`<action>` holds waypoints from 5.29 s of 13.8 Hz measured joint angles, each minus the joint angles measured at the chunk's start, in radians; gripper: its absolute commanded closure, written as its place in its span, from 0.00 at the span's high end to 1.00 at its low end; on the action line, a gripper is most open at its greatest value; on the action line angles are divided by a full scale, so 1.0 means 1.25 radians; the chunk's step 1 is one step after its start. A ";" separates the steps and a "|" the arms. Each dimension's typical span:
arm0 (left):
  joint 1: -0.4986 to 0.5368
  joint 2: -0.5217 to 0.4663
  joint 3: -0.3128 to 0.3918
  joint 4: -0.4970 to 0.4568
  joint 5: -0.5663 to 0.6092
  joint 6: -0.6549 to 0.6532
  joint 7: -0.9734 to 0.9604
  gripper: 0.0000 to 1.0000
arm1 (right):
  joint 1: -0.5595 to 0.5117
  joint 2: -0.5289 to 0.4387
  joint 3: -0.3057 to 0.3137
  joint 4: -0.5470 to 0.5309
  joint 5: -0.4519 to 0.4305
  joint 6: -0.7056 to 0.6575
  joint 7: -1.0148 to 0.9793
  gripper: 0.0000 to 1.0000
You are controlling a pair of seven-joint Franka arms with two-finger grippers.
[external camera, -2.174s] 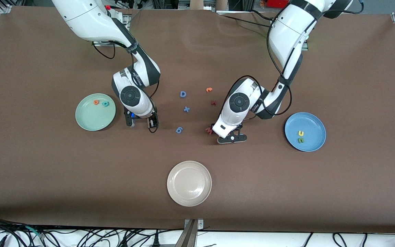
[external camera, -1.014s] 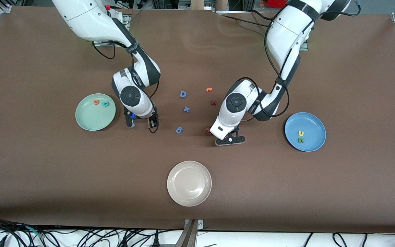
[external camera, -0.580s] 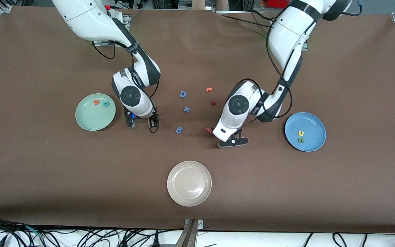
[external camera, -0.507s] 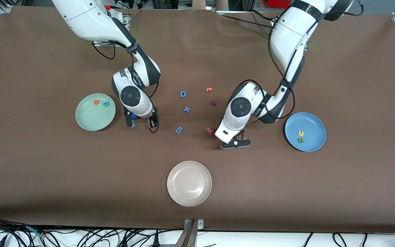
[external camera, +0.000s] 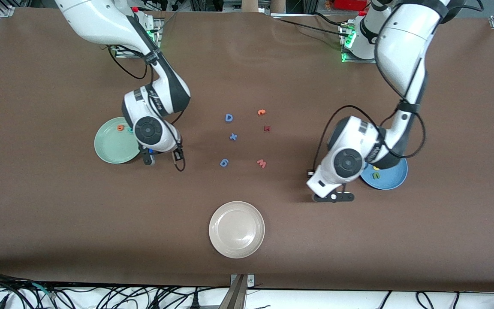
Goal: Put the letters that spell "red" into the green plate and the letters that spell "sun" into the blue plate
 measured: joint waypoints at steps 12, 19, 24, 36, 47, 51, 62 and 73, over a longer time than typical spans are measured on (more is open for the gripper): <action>0.197 0.001 0.006 -0.004 0.018 -0.101 0.324 1.00 | -0.015 -0.056 -0.242 -0.088 0.000 -0.111 -0.481 0.12; 0.266 -0.023 0.009 0.006 0.018 -0.152 0.351 1.00 | -0.015 -0.060 -0.291 -0.226 0.000 0.075 -0.587 0.12; 0.267 -0.081 0.033 0.009 0.058 -0.185 0.351 1.00 | -0.015 -0.060 -0.292 -0.262 0.000 0.127 -0.594 0.32; 0.255 -0.359 0.062 -0.037 -0.034 -0.262 0.352 1.00 | -0.015 -0.124 -0.294 -0.215 0.000 0.042 -0.610 0.98; 0.141 -0.529 0.155 -0.111 -0.115 -0.326 0.312 1.00 | -0.015 -0.160 -0.301 0.220 0.000 -0.441 -0.795 0.99; 0.146 -0.546 0.146 -0.111 -0.115 -0.322 0.305 1.00 | -0.016 -0.165 -0.307 0.342 0.000 -0.533 -1.018 0.99; 0.153 -0.566 0.142 -0.109 -0.115 -0.321 0.305 1.00 | -0.157 -0.163 -0.184 0.348 -0.001 -0.452 -1.213 1.00; 0.161 -0.552 0.142 -0.110 -0.115 -0.320 0.305 1.00 | -0.347 -0.170 0.017 0.345 -0.032 -0.388 -1.222 1.00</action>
